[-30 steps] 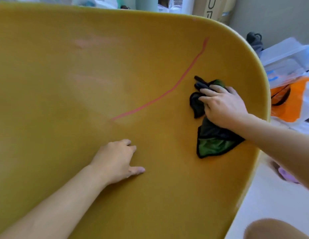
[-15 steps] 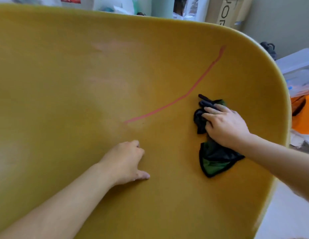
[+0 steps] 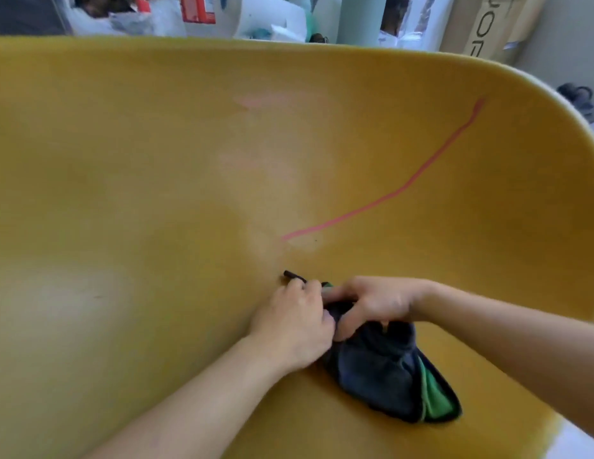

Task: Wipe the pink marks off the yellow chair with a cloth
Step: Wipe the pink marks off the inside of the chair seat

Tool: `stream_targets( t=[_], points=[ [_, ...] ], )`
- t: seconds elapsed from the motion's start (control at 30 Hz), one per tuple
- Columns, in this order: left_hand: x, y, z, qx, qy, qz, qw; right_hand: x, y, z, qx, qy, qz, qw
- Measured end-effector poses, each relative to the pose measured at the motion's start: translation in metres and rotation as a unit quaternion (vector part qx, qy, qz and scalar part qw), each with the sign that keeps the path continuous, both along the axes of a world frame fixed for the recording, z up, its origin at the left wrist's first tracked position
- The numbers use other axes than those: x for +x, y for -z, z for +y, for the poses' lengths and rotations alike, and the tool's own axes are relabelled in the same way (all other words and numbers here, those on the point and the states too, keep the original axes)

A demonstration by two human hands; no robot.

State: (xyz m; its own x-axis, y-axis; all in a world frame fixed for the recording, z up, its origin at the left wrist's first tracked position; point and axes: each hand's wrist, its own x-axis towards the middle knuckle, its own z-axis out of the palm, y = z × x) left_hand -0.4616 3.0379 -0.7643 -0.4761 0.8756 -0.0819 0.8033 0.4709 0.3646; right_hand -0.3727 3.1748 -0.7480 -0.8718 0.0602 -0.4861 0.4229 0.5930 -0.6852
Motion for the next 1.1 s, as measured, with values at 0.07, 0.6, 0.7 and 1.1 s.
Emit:
stream_targets(
  t=[0.07, 0.6, 0.7, 1.1],
  points=[
    [0.021, 0.005, 0.006, -0.064, 0.017, -0.049, 0.997, -0.001, -0.009, 0.038, 0.001, 0.089, 0.026, 0.996],
    [-0.111, 0.002, 0.026, 0.062, -0.288, 0.248, 0.923, -0.019, 0.030, 0.068, 0.168, 0.170, 0.235, 0.942],
    [-0.076, 0.010, 0.051, 0.075, -0.231, 0.216, 0.946, -0.023, 0.026, 0.066, 0.180, 0.218, 0.284, 0.916],
    [-0.113, -0.011, 0.079, 0.012, -0.091, 0.299, 0.950, -0.005, 0.046, 0.057, 0.220, 0.195, 0.323, 0.900]
  ],
)
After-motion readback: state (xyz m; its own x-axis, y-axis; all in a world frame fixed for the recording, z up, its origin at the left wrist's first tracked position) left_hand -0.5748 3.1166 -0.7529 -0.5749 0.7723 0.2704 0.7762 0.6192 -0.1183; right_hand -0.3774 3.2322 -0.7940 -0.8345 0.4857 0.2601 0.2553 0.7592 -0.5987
